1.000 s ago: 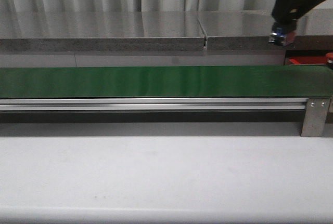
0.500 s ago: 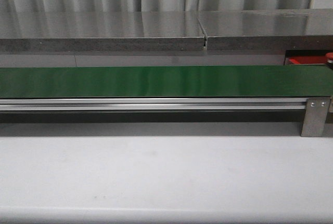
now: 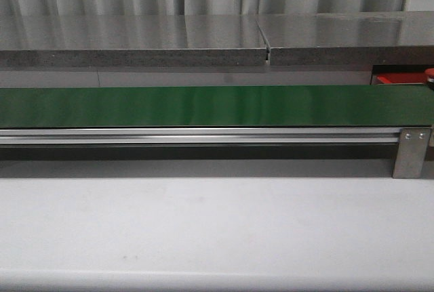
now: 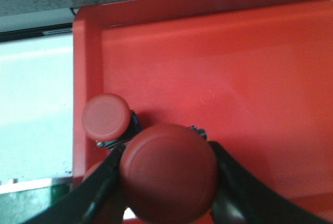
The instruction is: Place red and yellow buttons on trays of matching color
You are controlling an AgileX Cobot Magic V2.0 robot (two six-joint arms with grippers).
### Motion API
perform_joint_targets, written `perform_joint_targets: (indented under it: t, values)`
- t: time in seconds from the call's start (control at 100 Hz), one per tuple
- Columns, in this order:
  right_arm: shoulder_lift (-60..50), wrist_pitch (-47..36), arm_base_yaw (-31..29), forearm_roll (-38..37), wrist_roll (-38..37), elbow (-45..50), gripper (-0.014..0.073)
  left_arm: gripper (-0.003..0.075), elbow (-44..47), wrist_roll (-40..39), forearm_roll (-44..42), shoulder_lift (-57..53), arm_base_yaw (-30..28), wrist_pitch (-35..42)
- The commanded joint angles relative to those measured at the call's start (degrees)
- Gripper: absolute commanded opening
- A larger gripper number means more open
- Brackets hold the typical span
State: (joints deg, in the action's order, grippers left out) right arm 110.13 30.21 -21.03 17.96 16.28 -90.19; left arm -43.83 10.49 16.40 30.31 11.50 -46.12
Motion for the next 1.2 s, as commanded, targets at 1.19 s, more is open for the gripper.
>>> perform_joint_targets:
  t: [1.19]
  values:
    - [13.4,-2.88,-0.38,3.17,-1.14,-13.06,0.0176,-0.002,-1.4,-0.1,1.23,0.2,0.46,3.65]
